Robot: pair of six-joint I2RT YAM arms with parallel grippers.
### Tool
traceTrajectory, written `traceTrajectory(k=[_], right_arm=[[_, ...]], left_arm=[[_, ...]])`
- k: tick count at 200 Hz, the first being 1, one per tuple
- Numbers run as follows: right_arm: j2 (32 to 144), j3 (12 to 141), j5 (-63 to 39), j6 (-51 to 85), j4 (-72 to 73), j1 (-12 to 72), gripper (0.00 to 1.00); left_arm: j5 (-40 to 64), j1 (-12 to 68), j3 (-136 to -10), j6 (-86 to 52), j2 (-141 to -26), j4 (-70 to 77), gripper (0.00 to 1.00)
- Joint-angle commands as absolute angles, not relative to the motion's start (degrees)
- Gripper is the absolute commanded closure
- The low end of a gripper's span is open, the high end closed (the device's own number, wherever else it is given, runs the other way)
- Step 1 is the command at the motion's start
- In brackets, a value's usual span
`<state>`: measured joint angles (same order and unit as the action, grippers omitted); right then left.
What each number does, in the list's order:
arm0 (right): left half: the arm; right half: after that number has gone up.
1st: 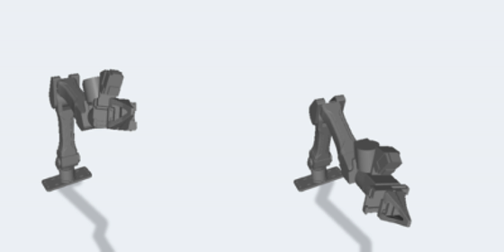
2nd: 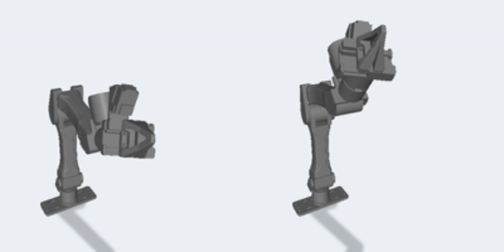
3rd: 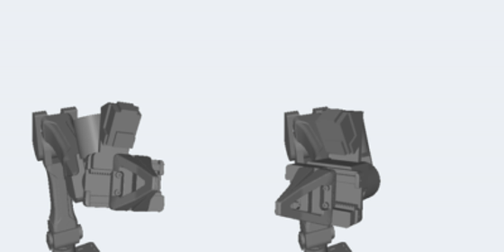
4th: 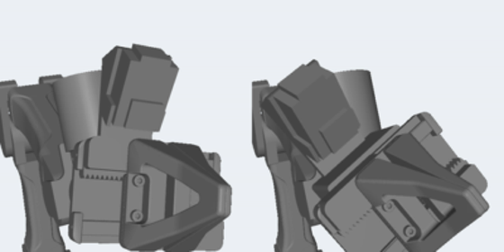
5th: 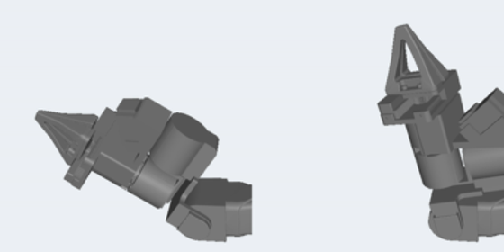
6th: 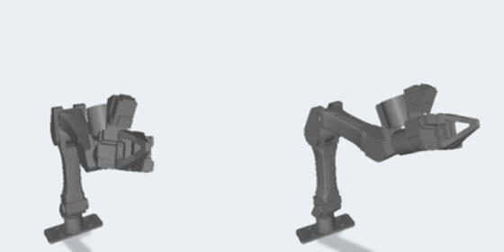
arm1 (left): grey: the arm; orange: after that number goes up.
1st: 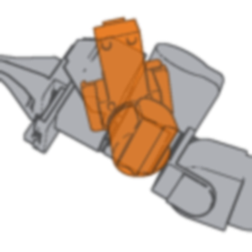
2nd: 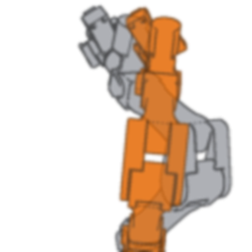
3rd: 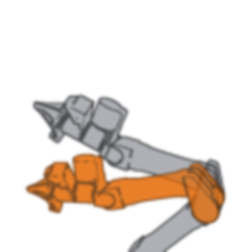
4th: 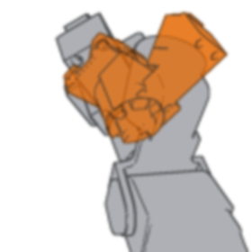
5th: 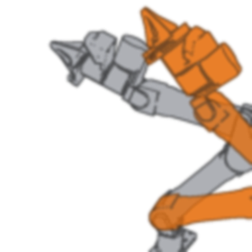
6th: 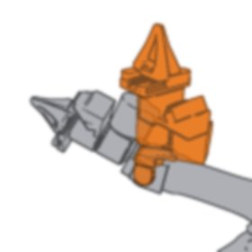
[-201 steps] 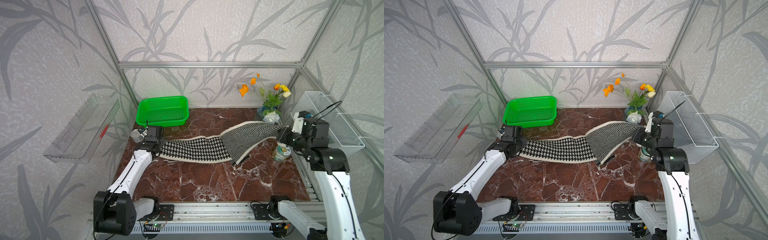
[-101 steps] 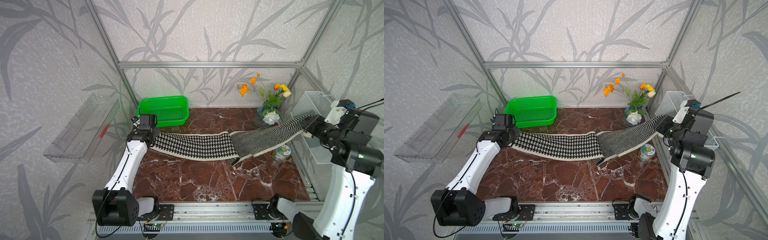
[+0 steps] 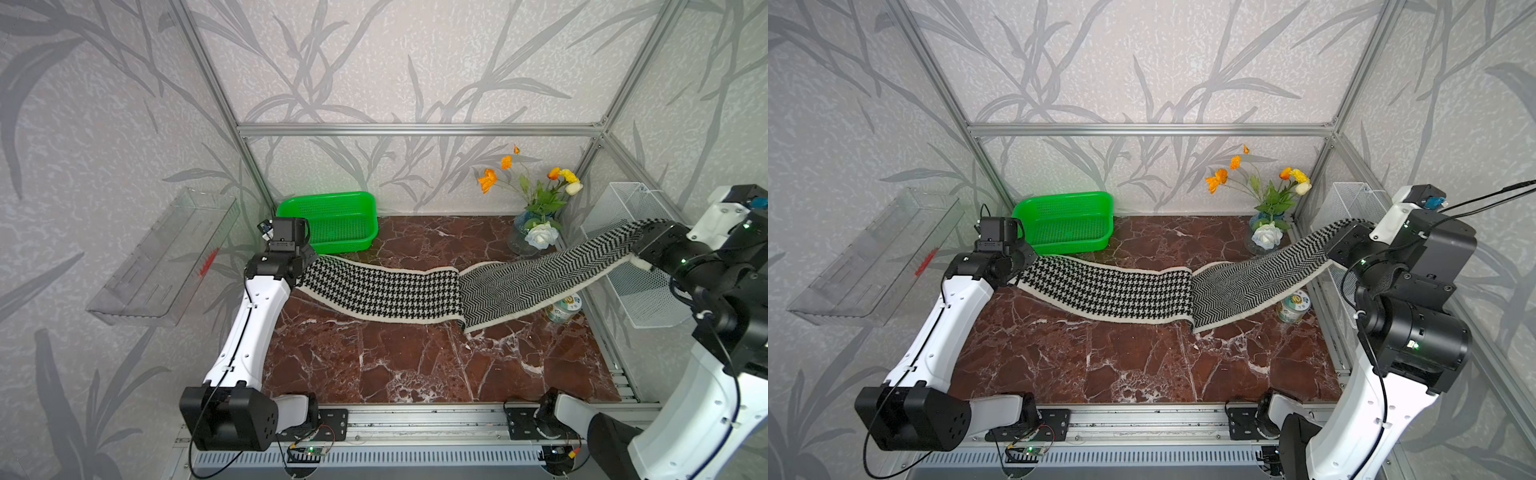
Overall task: Roll up the scarf and place it into the basket
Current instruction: Flatten out the scarf at the center of the board.
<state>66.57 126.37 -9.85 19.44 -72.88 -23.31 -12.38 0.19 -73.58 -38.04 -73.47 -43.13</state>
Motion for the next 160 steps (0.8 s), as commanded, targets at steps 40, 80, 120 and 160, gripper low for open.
traceTrajectory(k=[40,80,120,160], right_arm=[[73.2,146.6,-5.7,18.1,-85.0,-23.5,1.00],[73.9,148.9,-4.0,18.8,-86.0,-23.5,1.00],[74.1,149.5,-4.0,18.5,-84.9,-23.4,1.00],[77.3,155.2,-4.0,19.6,-84.1,-23.5,1.00]], left_arm=[[-8.5,-0.1,-71.2,-37.2,-71.9,-41.1,1.00],[-6.5,0.0,-70.4,-35.6,-72.6,-41.3,1.00],[-7.9,0.0,-69.3,-33.2,-72.0,-43.0,1.00],[-13.7,-0.2,-67.3,-29.2,-70.5,-45.4,0.97]])
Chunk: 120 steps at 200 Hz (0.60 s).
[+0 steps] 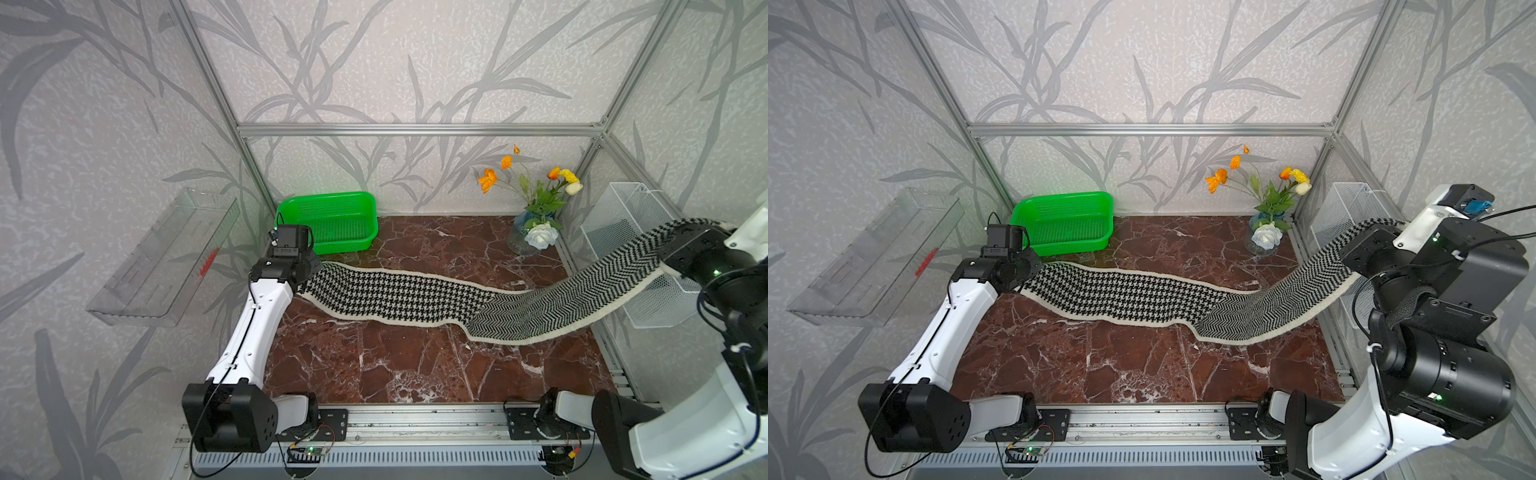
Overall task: Roll up the scarf and place it into the basket
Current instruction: Flatten out the scarf at the center of the board.
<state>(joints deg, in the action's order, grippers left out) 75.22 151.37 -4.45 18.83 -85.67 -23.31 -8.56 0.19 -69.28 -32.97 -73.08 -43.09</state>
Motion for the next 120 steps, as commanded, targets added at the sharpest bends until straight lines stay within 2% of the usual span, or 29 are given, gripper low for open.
traceTrajectory(k=[1,22,42,67,120], right_arm=[[77.3,155.4,-4.2,19.8,-84.0,-23.5,1.00],[78.3,155.1,-6.9,21.4,-83.3,-23.5,1.00],[78.4,153.8,-6.5,21.1,-82.0,-23.5,1.00],[80.0,159.1,-6.0,20.0,-82.7,-23.6,0.98],[79.4,154.3,-10.2,20.1,-82.4,-23.6,0.99]], left_arm=[[-14.0,-0.2,-67.2,-29.1,-70.4,-45.4,0.96],[-17.4,-1.0,-65.1,-27.2,-70.8,-45.1,0.91],[-18.1,-1.6,-63.3,-27.2,-72.5,-44.4,0.91],[-16.9,-2.0,-62.1,-27.6,-75.7,-43.2,0.92],[-20.6,-2.7,-67.4,-28.6,-87.4,-48.9,0.90]])
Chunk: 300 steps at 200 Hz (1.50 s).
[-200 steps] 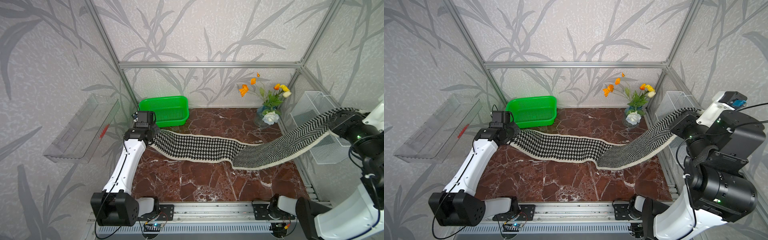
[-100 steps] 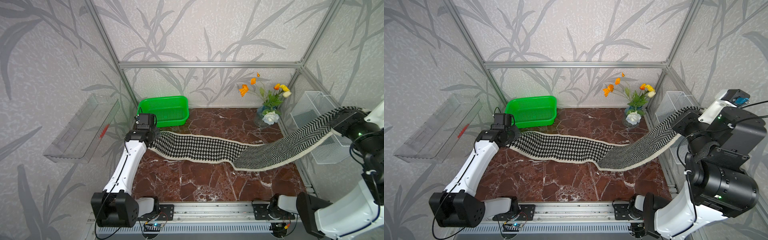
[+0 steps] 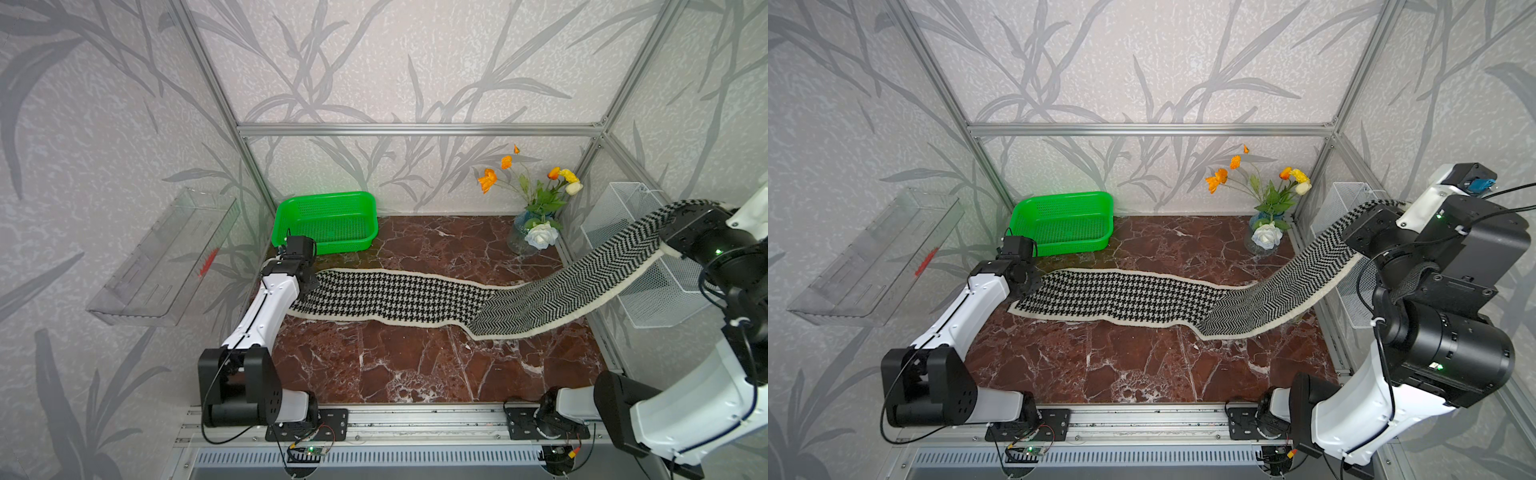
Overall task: Roll up the scarf and place it into the basket
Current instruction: Flatten out the scarf at the center of the board.
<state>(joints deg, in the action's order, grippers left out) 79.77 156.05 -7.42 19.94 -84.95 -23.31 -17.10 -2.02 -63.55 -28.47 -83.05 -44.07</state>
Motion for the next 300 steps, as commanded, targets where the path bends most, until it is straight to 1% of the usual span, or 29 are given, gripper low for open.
traceTrajectory(k=[1,38,57,91,114,120,126,135,157,202,237,254,284,300], right_arm=[[79.3,154.2,-10.3,20.2,-82.4,-23.6,0.99],[79.9,153.2,-13.4,21.3,-81.4,-23.6,0.99],[79.3,151.0,-13.8,21.3,-80.3,-23.5,0.99],[80.1,153.4,-13.3,21.1,-80.7,-23.5,0.99],[80.0,152.5,-14.0,20.9,-81.0,-23.6,0.99],[80.1,152.7,-13.5,20.7,-81.1,-23.6,0.99],[80.3,153.3,-12.5,20.5,-81.3,-23.6,0.99],[80.9,155.0,-11.3,20.1,-81.6,-23.6,0.99],[82.3,159.3,-10.0,19.8,-81.9,-23.6,0.98],[83.0,159.7,-9.6,19.6,-82.0,-23.5,0.98],[83.9,162.4,-7.6,19.3,-83.1,-23.6,1.00],[83.8,163.3,-4.6,18.8,-84.0,-23.5,1.00],[81.0,161.7,-0.1,18.2,-84.7,-23.5,1.00],[79.3,161.7,2.0,17.8,-84.9,-23.4,1.00]], left_arm=[[-20.7,-2.8,-67.5,-28.6,-87.6,-49.1,0.90],[-22.9,-4.8,-68.0,-28.0,-91.2,-49.4,0.83],[-24.7,-6.0,-69.0,-27.4,-93.1,-49.9,0.83],[-22.9,-6.8,-68.5,-26.1,-95.3,-49.3,0.84],[-24.1,-6.9,-69.4,-26.0,-98.1,-50.6,0.84],[-23.7,-7.0,-69.5,-26.0,-98.7,-51.0,0.86],[-22.7,-7.1,-69.4,-25.9,-99.1,-51.3,0.89],[-21.4,-7.1,-69.1,-25.7,-99.5,-51.9,1.00],[-20.0,-7.0,-67.9,-24.9,-99.9,-52.1,1.00],[-19.4,-7.4,-67.9,-25.4,-99.6,-52.8,1.00],[-12.0,-7.7,-68.8,-25.9,-96.7,-50.4,1.00],[-6.9,-7.7,-68.4,-27.2,-95.2,-48.3,1.00],[3.2,-7.2,-68.7,-29.3,-92.2,-45.0,1.00],[5.3,-5.8,-69.5,-29.6,-90.6,-44.4,1.00]])
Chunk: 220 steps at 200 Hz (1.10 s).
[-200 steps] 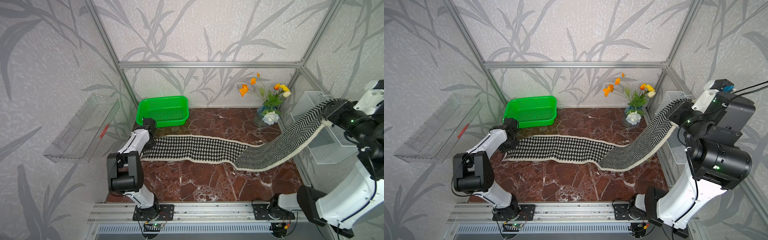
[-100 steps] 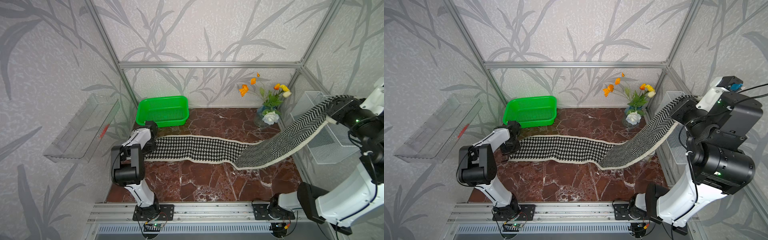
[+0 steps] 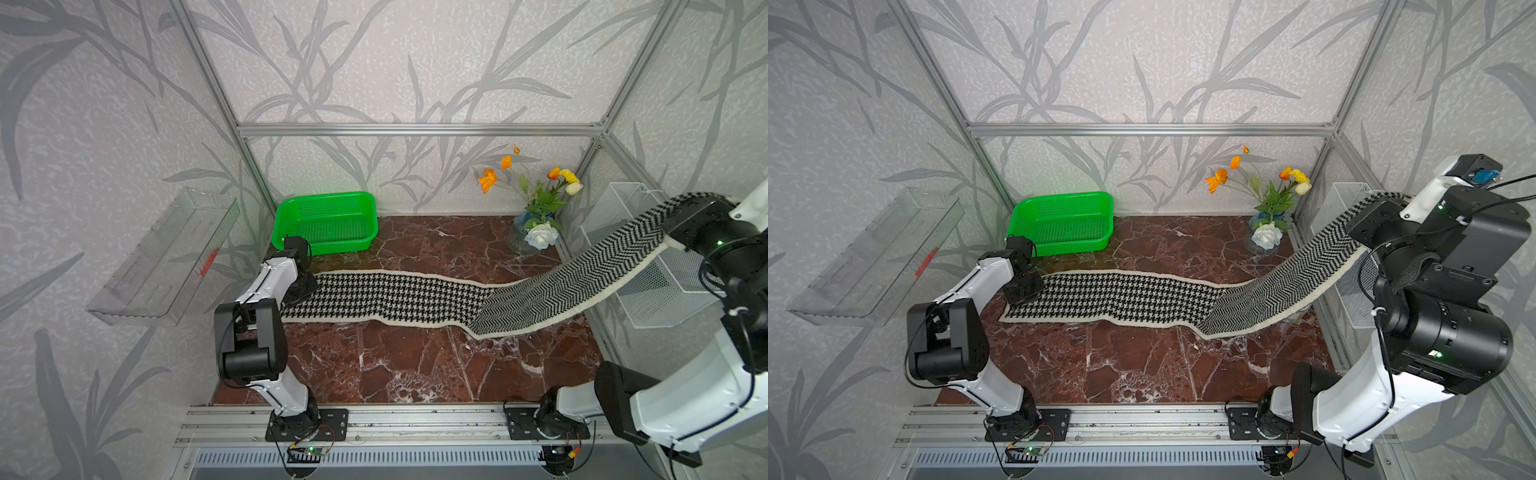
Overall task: Roll up the scarf and place it into the basket
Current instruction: Flatten out the scarf at the center of the board.
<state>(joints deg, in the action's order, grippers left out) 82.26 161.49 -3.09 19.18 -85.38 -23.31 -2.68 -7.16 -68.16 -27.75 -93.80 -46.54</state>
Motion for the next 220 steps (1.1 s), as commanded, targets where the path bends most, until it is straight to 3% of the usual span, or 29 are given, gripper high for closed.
traceTrajectory(k=[1,49,79,94,113,128,172,220], right_arm=[[79.2,161.7,2.1,17.8,-84.9,-23.4,1.00],[74.3,158.3,6.1,17.8,-84.2,-22.8,1.00],[68.9,143.0,-4.8,22.2,-77.4,-22.7,1.00],[67.6,136.2,-10.1,23.7,-74.0,-22.7,1.00],[67.0,131.1,-15.3,23.7,-71.8,-22.7,1.00],[65.7,128.4,-16.5,22.9,-70.4,-22.7,1.00],[66.3,128.7,-21.5,25.4,-67.7,-21.4,1.00],[66.4,127.2,-27.6,30.7,-59.8,-21.4,1.00]], left_arm=[[5.3,-5.7,-69.5,-29.7,-90.5,-44.4,1.00],[7.8,-3.8,-69.8,-31.1,-86.2,-44.6,1.00],[11.9,1.2,-70.8,-33.2,-85.6,-42.2,1.00],[9.4,10.8,-72.7,-34.5,-86.1,-41.7,0.87],[8.5,22.1,-74.3,-38.7,-88.4,-37.7,0.52],[7.6,29.4,-77.4,-41.6,-92.8,-35.9,0.37],[6.8,44.5,-93.3,-44.6,-110.6,-38.6,0.32],[6.5,52.8,-115.5,-46.5,-130.2,-44.7,0.29]])
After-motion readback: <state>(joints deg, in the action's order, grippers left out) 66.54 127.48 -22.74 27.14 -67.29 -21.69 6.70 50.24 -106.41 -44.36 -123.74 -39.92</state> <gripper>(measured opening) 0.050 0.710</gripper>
